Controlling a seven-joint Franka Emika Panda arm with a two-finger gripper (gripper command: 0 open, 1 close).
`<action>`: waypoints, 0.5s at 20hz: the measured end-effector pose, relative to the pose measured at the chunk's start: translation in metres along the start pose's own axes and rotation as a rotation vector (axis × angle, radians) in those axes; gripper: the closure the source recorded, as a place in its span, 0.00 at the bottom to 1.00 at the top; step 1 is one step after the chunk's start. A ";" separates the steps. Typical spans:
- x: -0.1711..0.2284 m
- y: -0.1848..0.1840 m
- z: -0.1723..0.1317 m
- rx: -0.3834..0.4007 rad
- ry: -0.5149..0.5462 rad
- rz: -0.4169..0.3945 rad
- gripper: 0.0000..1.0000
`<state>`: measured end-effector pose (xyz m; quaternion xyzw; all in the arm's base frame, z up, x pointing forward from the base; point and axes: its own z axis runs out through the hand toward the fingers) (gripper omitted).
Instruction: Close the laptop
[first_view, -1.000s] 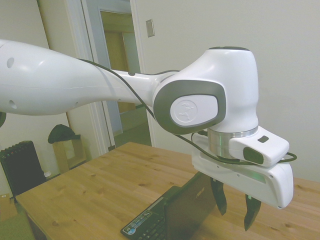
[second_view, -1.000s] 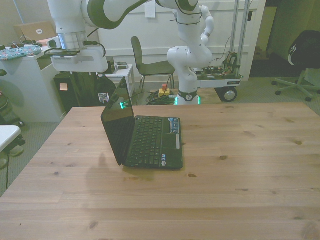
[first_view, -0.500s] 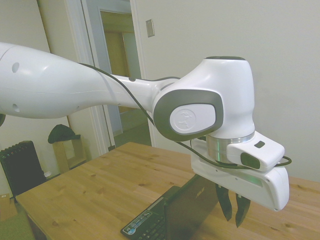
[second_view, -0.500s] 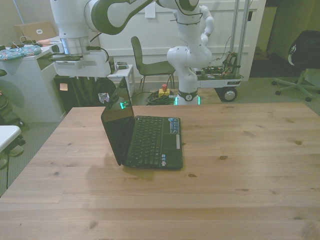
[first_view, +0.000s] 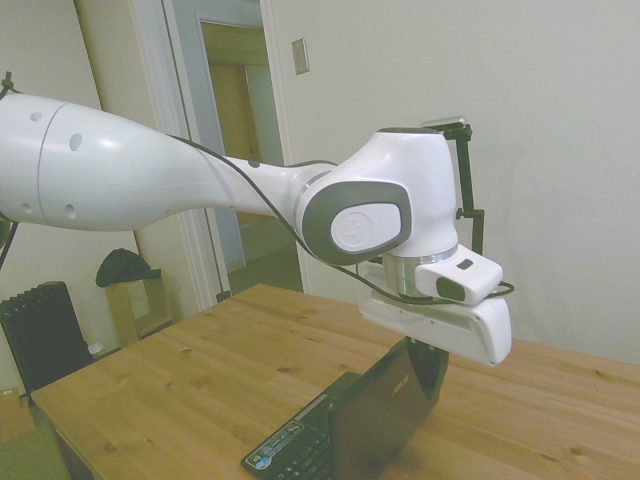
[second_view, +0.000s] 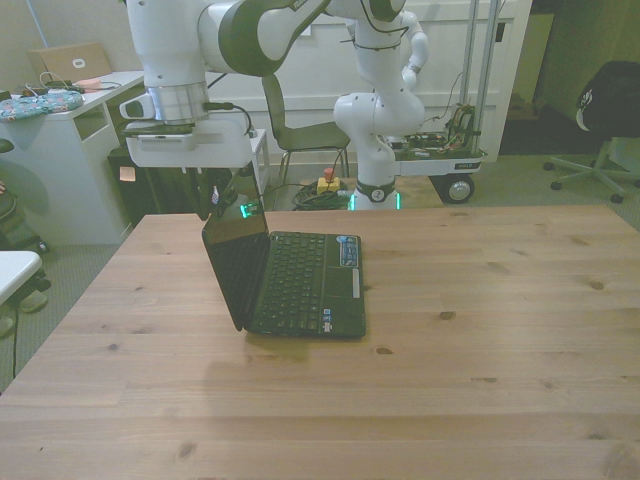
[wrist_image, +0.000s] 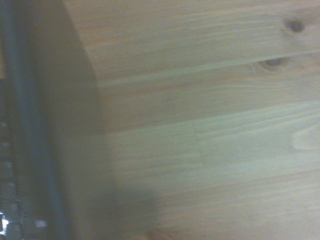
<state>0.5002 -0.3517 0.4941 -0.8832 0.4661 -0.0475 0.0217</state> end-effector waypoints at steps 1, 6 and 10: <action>-0.004 -0.011 0.001 0.002 -0.001 -0.004 1.00; -0.033 -0.050 0.001 0.008 -0.001 -0.025 1.00; -0.068 -0.082 0.002 0.006 -0.001 -0.053 1.00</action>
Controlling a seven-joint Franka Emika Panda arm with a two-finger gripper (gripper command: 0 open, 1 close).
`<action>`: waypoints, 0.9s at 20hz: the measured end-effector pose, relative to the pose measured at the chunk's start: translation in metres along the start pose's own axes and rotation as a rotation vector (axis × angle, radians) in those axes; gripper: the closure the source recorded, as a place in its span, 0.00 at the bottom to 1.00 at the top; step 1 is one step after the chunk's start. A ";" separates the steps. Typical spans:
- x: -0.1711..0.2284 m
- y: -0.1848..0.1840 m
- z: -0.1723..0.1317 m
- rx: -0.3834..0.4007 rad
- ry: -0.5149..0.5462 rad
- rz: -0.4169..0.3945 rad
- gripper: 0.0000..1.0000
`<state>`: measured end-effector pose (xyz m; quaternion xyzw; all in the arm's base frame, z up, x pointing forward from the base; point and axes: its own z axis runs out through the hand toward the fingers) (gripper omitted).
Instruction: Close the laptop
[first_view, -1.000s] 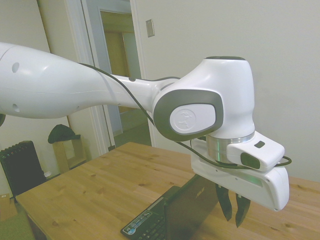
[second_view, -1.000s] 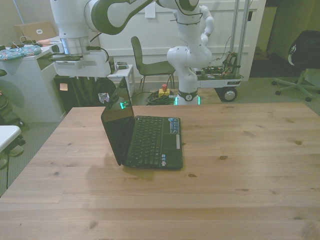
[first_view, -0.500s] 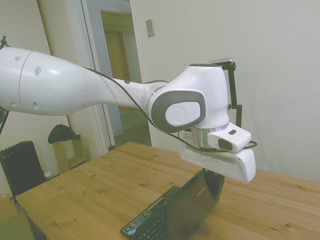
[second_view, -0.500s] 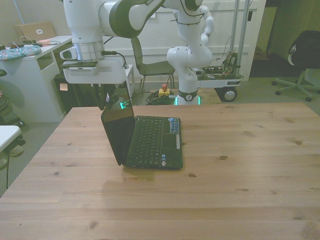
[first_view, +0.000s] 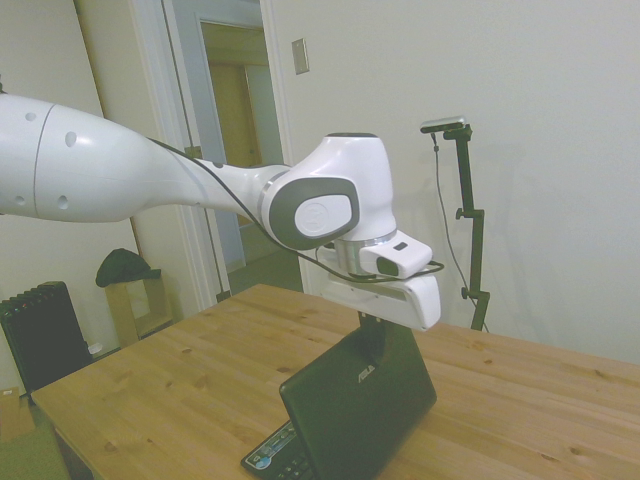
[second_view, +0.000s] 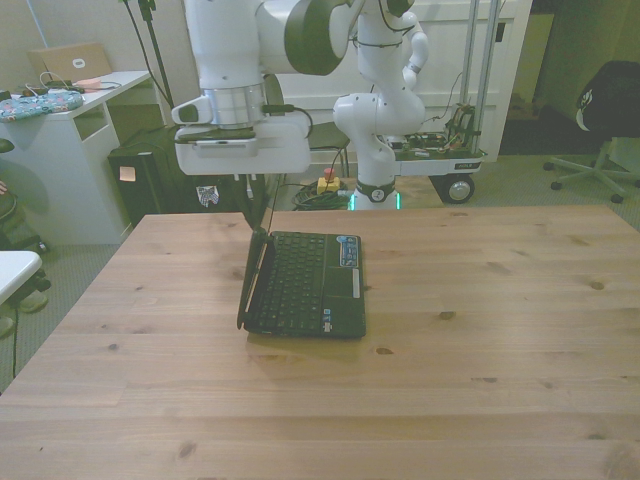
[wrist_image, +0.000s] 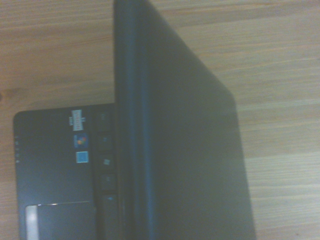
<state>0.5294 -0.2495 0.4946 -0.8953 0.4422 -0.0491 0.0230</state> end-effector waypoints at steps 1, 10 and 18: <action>-0.009 -0.008 0.001 -0.001 -0.001 -0.005 1.00; -0.061 -0.033 0.062 -0.015 -0.045 -0.026 1.00; -0.089 -0.031 0.094 -0.022 -0.061 -0.032 1.00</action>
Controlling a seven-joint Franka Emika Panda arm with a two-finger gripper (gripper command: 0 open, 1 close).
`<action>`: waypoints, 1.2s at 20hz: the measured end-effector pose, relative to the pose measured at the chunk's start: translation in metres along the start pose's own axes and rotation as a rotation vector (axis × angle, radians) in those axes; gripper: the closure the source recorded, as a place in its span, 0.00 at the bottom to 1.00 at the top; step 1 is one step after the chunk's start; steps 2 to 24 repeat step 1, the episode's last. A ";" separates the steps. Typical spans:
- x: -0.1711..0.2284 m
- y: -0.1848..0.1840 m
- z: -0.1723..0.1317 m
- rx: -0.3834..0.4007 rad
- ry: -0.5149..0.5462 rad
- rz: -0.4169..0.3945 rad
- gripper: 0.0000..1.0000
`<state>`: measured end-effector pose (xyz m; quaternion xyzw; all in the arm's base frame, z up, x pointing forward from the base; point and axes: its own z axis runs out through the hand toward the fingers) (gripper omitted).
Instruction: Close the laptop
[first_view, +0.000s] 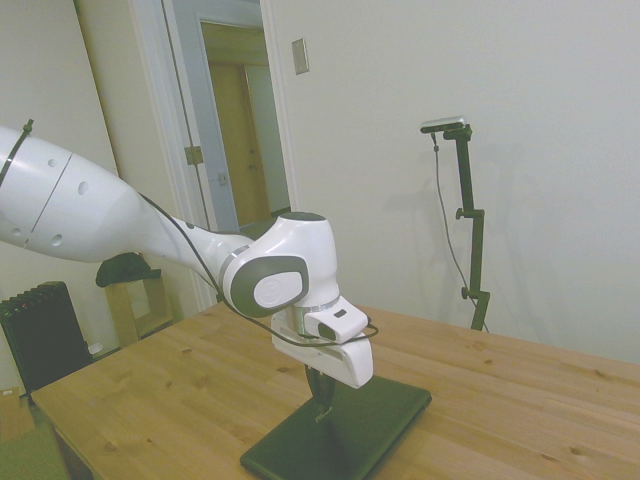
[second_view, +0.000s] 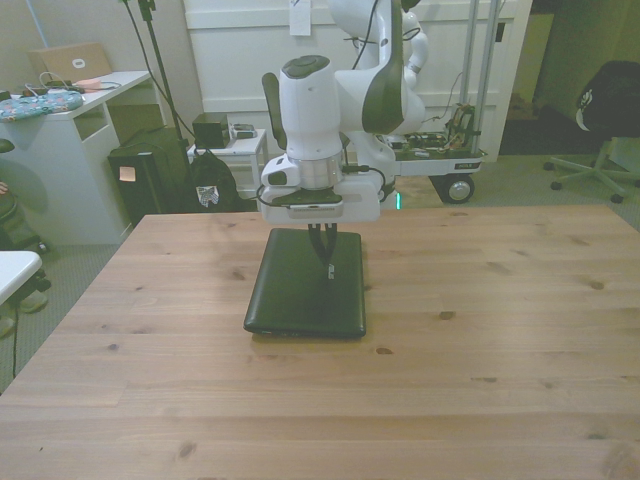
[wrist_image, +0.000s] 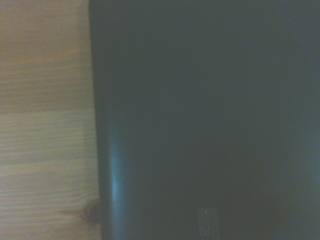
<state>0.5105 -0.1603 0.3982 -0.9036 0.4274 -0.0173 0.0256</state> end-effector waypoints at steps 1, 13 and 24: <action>-0.003 -0.004 -0.014 0.015 0.016 -0.005 1.00; -0.003 -0.004 -0.014 0.015 0.016 -0.005 1.00; -0.003 -0.004 -0.014 0.015 0.016 -0.005 1.00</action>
